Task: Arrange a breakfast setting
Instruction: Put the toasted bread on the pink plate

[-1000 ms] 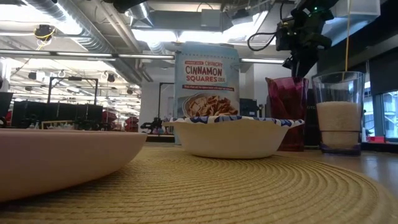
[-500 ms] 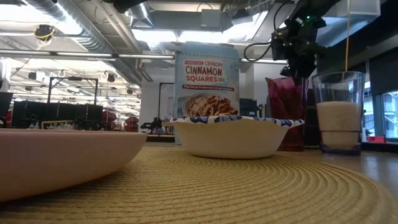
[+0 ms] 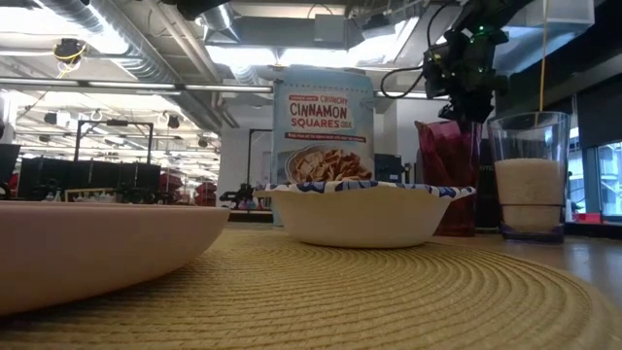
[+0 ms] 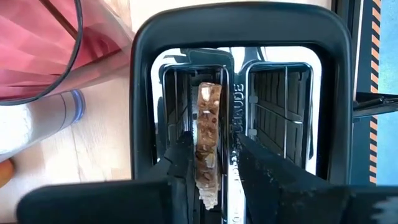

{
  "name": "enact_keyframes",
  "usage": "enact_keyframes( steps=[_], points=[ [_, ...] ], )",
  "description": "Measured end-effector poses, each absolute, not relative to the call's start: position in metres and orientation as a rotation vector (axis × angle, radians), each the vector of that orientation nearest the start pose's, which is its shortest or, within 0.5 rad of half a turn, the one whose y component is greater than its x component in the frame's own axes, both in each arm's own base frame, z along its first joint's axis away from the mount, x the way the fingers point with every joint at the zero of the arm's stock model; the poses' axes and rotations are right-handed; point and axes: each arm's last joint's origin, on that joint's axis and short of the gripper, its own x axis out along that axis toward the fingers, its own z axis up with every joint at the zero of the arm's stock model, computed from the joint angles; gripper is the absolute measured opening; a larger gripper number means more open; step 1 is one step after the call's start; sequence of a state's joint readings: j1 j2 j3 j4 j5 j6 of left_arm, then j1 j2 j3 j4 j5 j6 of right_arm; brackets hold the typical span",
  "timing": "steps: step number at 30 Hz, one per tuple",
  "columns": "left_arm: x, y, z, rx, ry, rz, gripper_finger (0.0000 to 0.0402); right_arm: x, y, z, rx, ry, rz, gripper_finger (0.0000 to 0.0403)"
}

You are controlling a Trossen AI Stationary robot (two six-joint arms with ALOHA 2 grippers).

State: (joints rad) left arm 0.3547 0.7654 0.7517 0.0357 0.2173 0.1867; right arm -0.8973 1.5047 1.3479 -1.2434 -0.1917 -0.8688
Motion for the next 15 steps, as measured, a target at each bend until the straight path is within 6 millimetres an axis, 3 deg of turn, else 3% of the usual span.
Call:
enact_keyframes(
  steps=[8, 15],
  points=[
    [0.1629, 0.0537, 0.3452, 0.193, -0.009, 0.139, 0.0314, 0.1721, -0.2069, 0.2930, 0.006, 1.322, -0.009, 0.0011],
    [0.1629, 0.0537, 0.3451, 0.193, -0.008, 0.139, 0.0314, 0.1718, -0.2066, 0.2928, 0.006, 1.325, -0.004, 0.0029]
  ],
)
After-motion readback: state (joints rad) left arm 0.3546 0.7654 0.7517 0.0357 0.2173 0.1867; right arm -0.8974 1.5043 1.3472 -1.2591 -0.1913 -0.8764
